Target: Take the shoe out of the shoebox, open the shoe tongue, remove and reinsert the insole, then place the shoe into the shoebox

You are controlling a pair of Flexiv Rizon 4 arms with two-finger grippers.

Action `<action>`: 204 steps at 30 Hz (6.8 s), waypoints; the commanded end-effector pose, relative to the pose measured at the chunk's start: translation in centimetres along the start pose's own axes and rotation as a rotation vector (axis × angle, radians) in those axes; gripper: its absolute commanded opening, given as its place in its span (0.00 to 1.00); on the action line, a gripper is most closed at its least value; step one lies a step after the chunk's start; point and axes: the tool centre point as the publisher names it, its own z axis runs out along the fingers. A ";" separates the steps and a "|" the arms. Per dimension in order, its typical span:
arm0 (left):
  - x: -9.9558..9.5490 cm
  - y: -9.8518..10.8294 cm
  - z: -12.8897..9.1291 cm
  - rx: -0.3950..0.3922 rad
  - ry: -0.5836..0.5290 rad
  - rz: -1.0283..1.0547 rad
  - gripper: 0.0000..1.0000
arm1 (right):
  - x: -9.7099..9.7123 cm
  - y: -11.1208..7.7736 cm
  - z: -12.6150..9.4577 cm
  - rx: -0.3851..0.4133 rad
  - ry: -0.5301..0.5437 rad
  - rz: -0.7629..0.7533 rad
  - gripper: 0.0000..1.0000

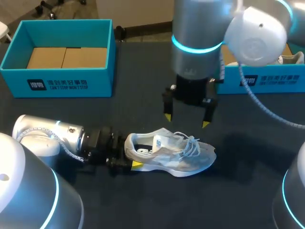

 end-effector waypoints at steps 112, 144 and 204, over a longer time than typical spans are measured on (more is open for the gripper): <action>-0.1 0.0 0.0 -0.001 0.001 0.000 0.00 | 0.6 -0.1 8.4 -0.013 -0.316 0.297 1.00; -0.1 0.0 0.0 -0.001 0.001 0.000 0.00 | 1.0 -0.7 6.9 0.143 -0.175 0.241 0.00; -0.1 0.0 0.0 -0.001 0.001 0.000 0.00 | -2.4 -0.4 -2.1 0.129 -0.024 -0.041 0.78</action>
